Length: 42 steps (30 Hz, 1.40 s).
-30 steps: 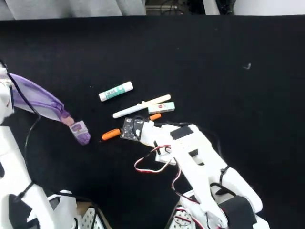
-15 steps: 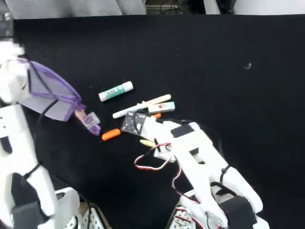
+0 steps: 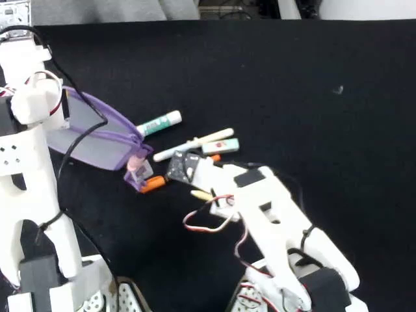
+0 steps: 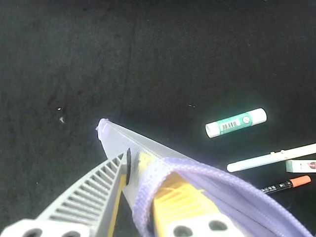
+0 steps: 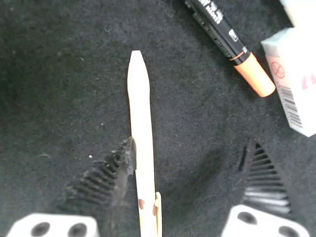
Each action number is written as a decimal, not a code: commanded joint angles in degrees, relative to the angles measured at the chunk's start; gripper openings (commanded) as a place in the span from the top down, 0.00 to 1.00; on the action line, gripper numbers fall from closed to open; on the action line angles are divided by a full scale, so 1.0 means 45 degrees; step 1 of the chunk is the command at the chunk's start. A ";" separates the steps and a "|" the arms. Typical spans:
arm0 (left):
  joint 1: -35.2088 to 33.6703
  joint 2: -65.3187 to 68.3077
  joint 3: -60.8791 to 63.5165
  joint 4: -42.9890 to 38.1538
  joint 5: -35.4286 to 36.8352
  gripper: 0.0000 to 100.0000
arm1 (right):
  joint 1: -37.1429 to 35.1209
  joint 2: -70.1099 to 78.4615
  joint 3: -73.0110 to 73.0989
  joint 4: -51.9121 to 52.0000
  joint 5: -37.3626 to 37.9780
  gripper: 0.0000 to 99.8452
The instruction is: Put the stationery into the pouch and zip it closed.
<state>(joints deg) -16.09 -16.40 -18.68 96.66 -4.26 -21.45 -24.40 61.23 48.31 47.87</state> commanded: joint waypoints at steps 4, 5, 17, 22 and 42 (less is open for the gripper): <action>-0.1338 -0.0078 0.2393 -0.1094 -0.1426 0.97 | 0.0137 -0.0010 -0.0107 -0.0195 -0.0117 0.67; -0.1534 -0.0078 0.2862 -0.1524 -0.1797 0.97 | 0.0137 -0.0010 -0.0107 -0.0195 -0.0117 0.67; -0.1944 -0.0078 0.5226 -0.2813 -0.5529 0.97 | 0.0137 -0.0010 -0.0088 -0.0215 -0.0039 0.67; -0.1885 -0.0078 0.5949 -0.2813 -0.6388 0.97 | 0.0195 -0.0010 0.0010 -0.0567 -0.0117 0.67; 0.0654 -0.0117 -0.1026 0.0938 0.0371 0.97 | 0.0215 -0.0010 0.0166 -0.0645 -0.0137 0.67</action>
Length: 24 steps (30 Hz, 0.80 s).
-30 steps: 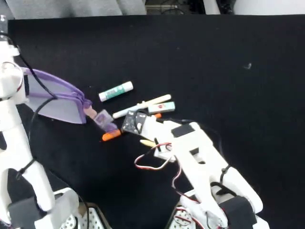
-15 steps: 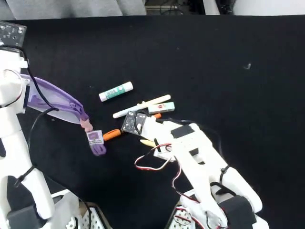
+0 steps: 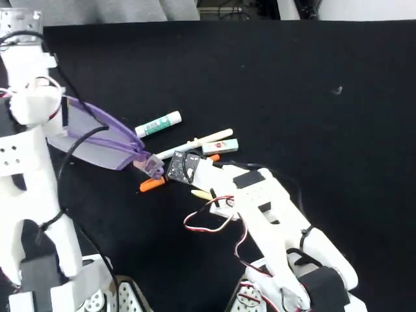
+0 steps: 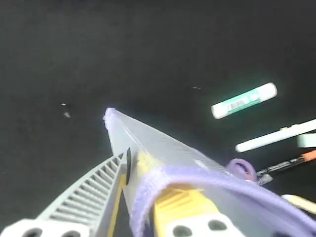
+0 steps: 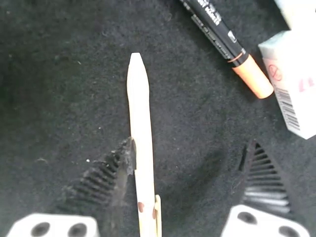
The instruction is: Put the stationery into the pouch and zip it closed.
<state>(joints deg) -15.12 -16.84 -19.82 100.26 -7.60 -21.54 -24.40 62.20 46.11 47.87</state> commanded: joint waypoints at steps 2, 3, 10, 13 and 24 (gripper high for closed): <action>0.0400 0.0020 -0.0772 0.0137 0.1563 0.97 | 0.0234 -0.0010 -0.0029 -0.0137 -0.0137 0.67; 0.0400 0.0020 -0.0811 0.0137 0.1661 0.97 | 0.0234 -0.0010 -0.0029 -0.0137 -0.0137 0.67; 0.0322 -0.0039 -0.2178 0.0137 0.2305 0.97 | 0.0234 -0.0010 -0.0068 -0.0195 -0.0137 0.67; 0.0010 0.0020 -0.1045 0.0137 0.2325 0.97 | 0.0254 -0.0010 -0.0029 -0.0137 -0.0137 0.67; -0.1612 0.1563 0.2374 -0.1133 0.1700 0.97 | 0.0156 0.0029 -0.0029 -0.0137 -0.0137 0.67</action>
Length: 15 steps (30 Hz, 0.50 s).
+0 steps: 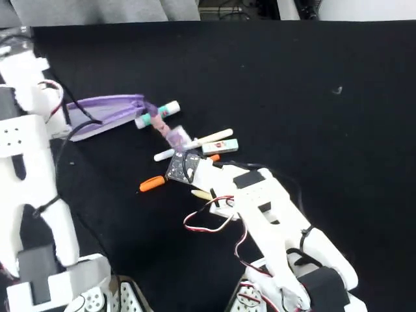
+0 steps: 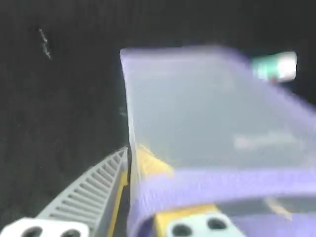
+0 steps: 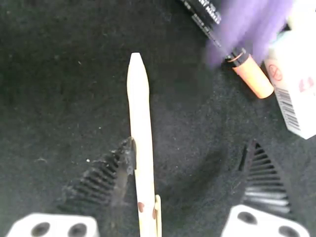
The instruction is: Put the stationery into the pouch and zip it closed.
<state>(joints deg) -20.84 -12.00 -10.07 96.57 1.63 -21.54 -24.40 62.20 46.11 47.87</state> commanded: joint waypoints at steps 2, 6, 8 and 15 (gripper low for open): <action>-0.0557 0.0821 0.0186 -0.0371 -0.0371 0.97 | 0.0156 0.0264 -0.0107 -0.0137 -0.0137 0.67; -0.0752 0.1074 0.0068 -0.0371 -0.0527 0.97 | -0.0078 0.1592 -0.0596 -0.0137 -0.0059 0.67; -0.0713 0.1074 -0.0147 -0.0313 -0.0762 0.97 | -0.0176 0.2335 -0.1123 0.0137 -0.0117 0.67; -0.0654 0.1172 -0.1905 0.0527 -0.0742 0.97 | -0.0117 0.3780 -0.2667 0.0938 -0.0137 0.95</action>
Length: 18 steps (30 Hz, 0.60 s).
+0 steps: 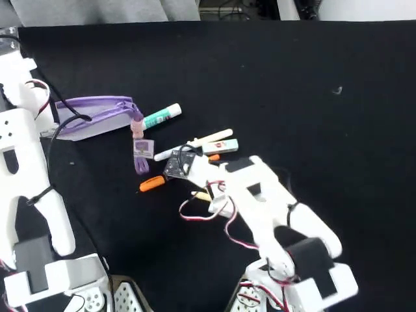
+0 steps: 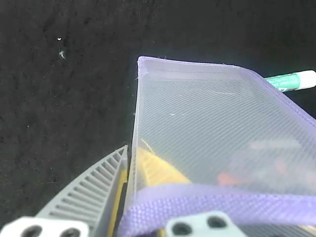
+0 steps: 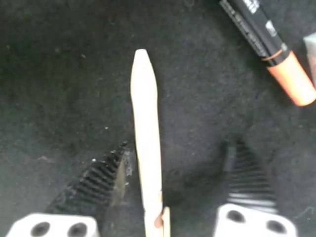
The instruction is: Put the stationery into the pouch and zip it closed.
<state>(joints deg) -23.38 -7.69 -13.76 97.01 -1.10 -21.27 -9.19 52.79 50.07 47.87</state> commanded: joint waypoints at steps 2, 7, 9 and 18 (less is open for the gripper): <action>-0.0068 0.0234 -0.1866 0.0703 -0.0117 0.97 | -0.0156 0.0244 -0.0576 0.0059 -0.0137 0.98; 0.0342 0.0137 -0.2784 0.0860 0.0332 0.97 | 0.0117 -0.0947 -0.0615 0.0508 -0.0684 0.97; 0.0694 0.0137 -0.2823 0.0860 0.0508 0.97 | 0.0449 -0.1827 -0.0791 0.0801 -0.0899 0.99; 0.2295 0.0098 -0.2842 0.0879 0.1739 0.97 | 0.1192 -0.6574 -0.0752 0.0879 -0.2969 0.99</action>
<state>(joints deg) -15.82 -6.37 -22.73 100.44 4.53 -16.97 -31.08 51.47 53.67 37.76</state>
